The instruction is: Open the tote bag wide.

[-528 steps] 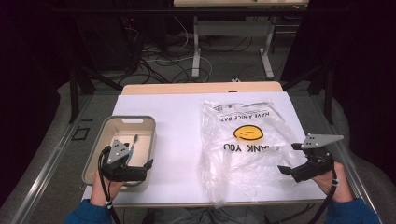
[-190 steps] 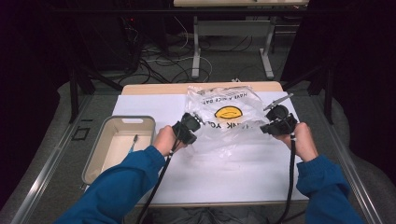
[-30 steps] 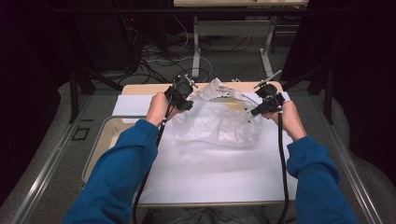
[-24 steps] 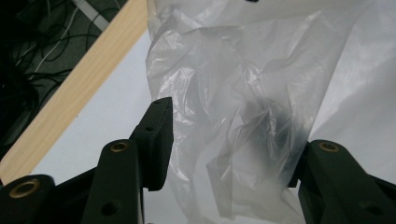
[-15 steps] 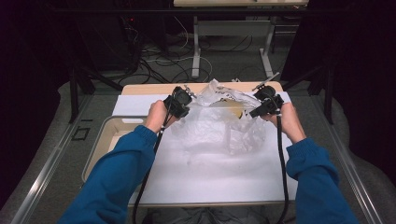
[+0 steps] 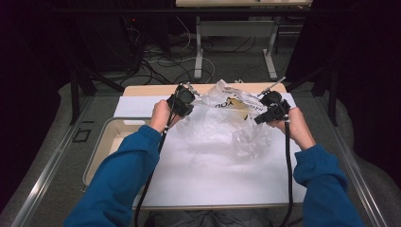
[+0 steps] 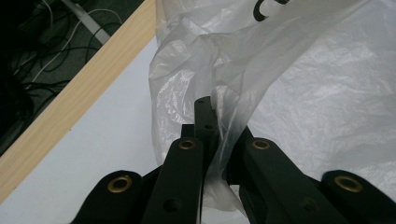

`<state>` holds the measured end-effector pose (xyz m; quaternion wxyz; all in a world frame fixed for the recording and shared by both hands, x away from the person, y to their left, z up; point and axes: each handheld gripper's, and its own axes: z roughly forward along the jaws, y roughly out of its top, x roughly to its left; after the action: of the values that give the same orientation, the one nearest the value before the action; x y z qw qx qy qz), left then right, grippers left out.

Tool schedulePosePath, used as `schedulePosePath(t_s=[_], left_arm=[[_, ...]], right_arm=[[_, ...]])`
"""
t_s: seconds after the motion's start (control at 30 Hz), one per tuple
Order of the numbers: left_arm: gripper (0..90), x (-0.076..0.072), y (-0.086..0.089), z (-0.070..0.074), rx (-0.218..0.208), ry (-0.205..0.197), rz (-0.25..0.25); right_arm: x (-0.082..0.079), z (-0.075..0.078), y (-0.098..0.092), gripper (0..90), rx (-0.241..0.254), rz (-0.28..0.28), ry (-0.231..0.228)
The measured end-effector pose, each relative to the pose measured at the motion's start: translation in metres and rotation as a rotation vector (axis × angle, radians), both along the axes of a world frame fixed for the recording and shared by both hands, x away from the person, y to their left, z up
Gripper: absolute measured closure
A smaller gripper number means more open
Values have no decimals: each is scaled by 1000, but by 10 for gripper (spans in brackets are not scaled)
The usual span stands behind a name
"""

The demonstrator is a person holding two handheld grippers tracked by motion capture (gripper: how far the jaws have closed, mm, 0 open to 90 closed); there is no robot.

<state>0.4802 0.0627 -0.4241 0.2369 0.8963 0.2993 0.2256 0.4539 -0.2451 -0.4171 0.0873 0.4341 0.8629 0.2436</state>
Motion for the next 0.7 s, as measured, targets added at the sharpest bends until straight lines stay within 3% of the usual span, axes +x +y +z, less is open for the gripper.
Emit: schedulePosePath(t_s=[0.07, 0.13, 0.2, 0.3, 0.37, 0.5, 0.53, 0.57, 0.63, 0.7], left_arm=[[890, 0, -2, -1, -11, 9, 2], [890, 0, -3, -2, -5, 11, -7], [891, 0, -4, -2, -5, 16, -9], [889, 2, -3, -4, -5, 24, -3], [879, 4, -2, -6, -7, 21, 11], [859, 7, 2, -8, -21, 43, 18], [867, 7, 1, -7, -22, 31, 12], [880, 6, 1, -6, -36, 23, 11], [890, 4, 1, -1, -51, 17, 9], [891, 2, 2, 5, -65, 10, 6]], right_arm=[[2, -7, -2, 720, -22, -11, 16], [4, -15, -2, 682, -3, -18, 11], [4, -18, 0, 727, 13, -6, -9], [5, -20, 3, 867, 27, 9, -11], [6, -22, 3, 891, 18, 6, -3], [3, -22, 1, 893, 46, 21, 9], [2, -24, 1, 892, 77, 18, -4], [2, -22, 1, 883, 49, 16, 12], [1, -21, -1, 820, 43, 26, 12], [2, -21, -2, 760, 35, 3, 11]])
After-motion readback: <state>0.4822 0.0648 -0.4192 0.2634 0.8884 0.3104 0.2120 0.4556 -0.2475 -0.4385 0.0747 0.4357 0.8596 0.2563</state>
